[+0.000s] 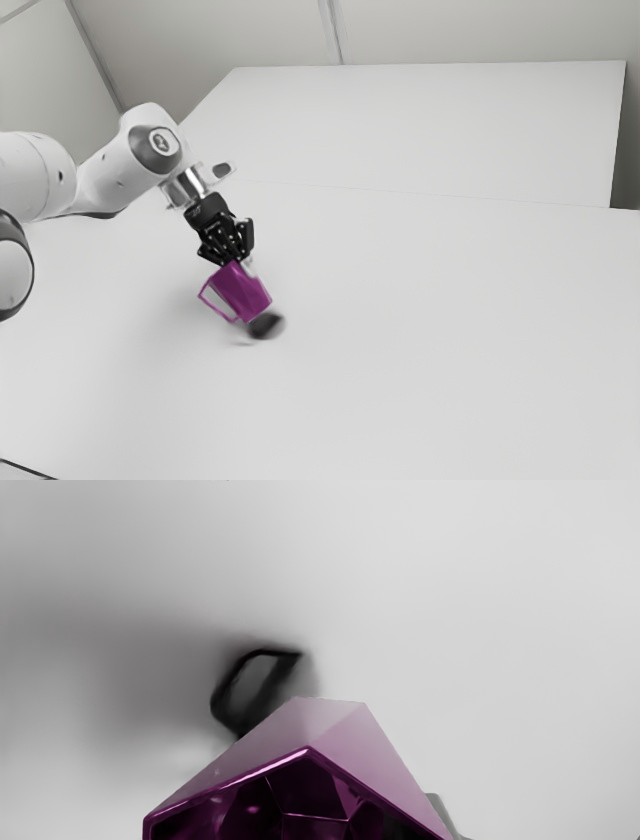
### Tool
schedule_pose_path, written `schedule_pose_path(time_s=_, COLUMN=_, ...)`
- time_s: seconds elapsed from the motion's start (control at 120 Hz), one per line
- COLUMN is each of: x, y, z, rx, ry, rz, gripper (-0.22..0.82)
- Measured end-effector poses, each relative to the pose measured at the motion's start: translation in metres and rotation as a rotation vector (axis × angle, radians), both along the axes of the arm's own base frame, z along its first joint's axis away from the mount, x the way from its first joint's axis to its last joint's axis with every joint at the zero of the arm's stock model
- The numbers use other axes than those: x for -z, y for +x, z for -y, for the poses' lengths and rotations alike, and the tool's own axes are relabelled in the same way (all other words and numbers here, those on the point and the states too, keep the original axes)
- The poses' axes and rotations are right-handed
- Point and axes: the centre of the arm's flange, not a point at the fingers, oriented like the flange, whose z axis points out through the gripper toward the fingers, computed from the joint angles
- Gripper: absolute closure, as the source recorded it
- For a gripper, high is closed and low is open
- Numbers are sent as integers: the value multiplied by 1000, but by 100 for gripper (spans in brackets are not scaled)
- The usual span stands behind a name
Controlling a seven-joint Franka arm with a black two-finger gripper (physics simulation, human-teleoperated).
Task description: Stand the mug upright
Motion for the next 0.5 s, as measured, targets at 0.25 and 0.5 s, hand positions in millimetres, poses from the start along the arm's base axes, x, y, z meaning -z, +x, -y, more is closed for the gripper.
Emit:
schedule_pose_path(time_s=0.25, x=-5, y=-25, z=30, rx=209, ry=331, rz=116, gripper=78)
schedule_pose_path(time_s=0.5, x=-6, y=-25, z=43, rx=294, ry=488, rz=231, gripper=79)
